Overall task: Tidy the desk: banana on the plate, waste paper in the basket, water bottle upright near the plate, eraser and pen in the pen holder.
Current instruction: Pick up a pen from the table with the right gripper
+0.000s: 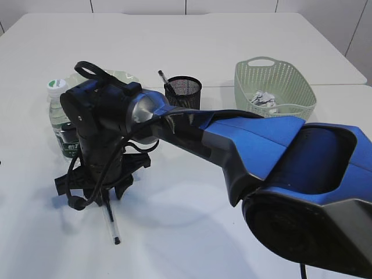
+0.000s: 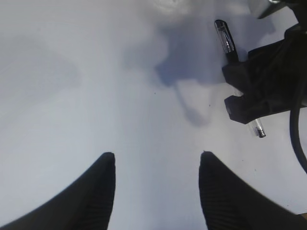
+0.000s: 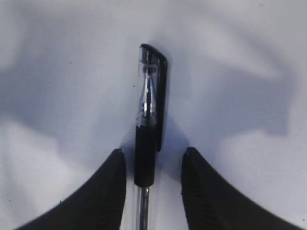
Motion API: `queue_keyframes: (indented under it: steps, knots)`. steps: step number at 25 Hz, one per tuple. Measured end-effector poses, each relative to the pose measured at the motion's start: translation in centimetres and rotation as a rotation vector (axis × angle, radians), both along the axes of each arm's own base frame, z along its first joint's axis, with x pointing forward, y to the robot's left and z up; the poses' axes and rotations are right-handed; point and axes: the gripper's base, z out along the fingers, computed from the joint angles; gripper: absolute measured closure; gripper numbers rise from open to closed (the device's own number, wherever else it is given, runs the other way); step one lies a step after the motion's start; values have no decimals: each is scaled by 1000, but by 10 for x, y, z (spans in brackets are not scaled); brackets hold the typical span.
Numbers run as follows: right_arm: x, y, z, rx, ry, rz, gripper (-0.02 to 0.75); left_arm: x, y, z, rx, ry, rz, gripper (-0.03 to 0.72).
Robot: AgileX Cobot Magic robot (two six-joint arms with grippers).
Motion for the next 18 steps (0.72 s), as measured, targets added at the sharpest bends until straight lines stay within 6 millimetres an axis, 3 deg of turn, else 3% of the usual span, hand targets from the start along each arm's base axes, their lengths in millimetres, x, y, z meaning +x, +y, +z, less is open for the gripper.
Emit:
queue_keyframes:
  steps: [6,14,18]
  knots:
    - [0,0,0,2,-2,2,676,0,0,0,0,-1,0,293]
    - [4,3,12,13,-49,104,687,0,0,0,0,-1,0,293]
    - [4,-1,32,-2,-106,152,687,0,0,0,0,-1,0,293]
